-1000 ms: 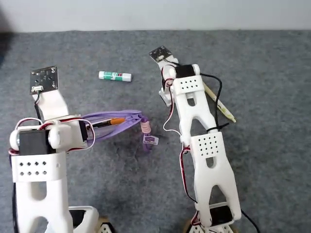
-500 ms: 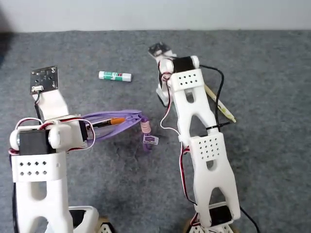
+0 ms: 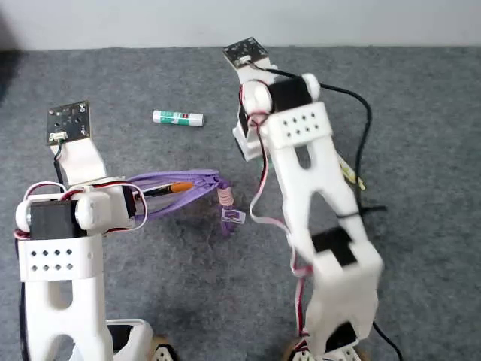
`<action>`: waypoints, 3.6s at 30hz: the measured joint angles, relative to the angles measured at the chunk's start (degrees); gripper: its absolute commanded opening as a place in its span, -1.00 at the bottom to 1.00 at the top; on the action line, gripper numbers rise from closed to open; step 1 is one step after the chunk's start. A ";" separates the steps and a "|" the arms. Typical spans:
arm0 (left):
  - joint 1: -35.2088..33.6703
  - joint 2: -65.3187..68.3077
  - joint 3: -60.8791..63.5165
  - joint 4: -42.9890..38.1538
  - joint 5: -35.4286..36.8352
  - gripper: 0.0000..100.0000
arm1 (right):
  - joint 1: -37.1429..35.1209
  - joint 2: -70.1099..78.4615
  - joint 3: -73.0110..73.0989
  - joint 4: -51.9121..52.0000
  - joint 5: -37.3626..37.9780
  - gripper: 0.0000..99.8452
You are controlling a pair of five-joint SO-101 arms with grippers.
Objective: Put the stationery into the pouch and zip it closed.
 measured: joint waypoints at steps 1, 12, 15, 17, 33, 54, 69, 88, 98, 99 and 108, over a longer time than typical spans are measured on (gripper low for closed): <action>0.00 0.00 0.00 0.00 0.00 -0.98 | -0.62 -3.87 3.08 0.00 -0.88 -0.98; 0.00 0.00 0.00 -0.44 0.00 -0.98 | -12.66 -31.82 9.67 -0.26 -16.62 -0.98; 0.00 0.00 0.00 -0.62 0.00 -0.98 | -18.81 -35.52 10.02 -2.02 -20.66 -0.98; 0.00 0.00 0.09 -0.62 0.00 -0.98 | -21.89 -37.19 11.43 -4.04 -21.71 -0.98; 0.00 0.00 0.09 -0.70 1.23 -0.98 | -24.26 -74.90 65.58 -44.13 -17.85 -0.98; 0.00 0.00 0.09 -0.79 1.41 -0.98 | -29.27 -65.76 85.54 -83.16 -12.22 -0.98; 0.00 0.00 0.09 -0.88 1.41 -0.98 | -30.59 -65.93 86.77 -79.38 -8.97 -0.65; 0.00 0.00 0.09 -0.88 1.41 -0.98 | -28.31 -65.85 80.09 -69.36 -8.70 -0.66; 0.00 0.00 0.09 -1.41 1.93 -0.98 | -25.93 -56.62 78.59 -79.21 -5.36 -0.65; 0.00 0.00 0.09 -1.41 1.93 -0.98 | -25.93 -56.79 78.59 -79.21 -5.19 -0.65; 0.44 0.00 0.44 -1.41 1.49 -0.98 | -24.35 -69.36 78.95 -62.77 -5.19 -0.65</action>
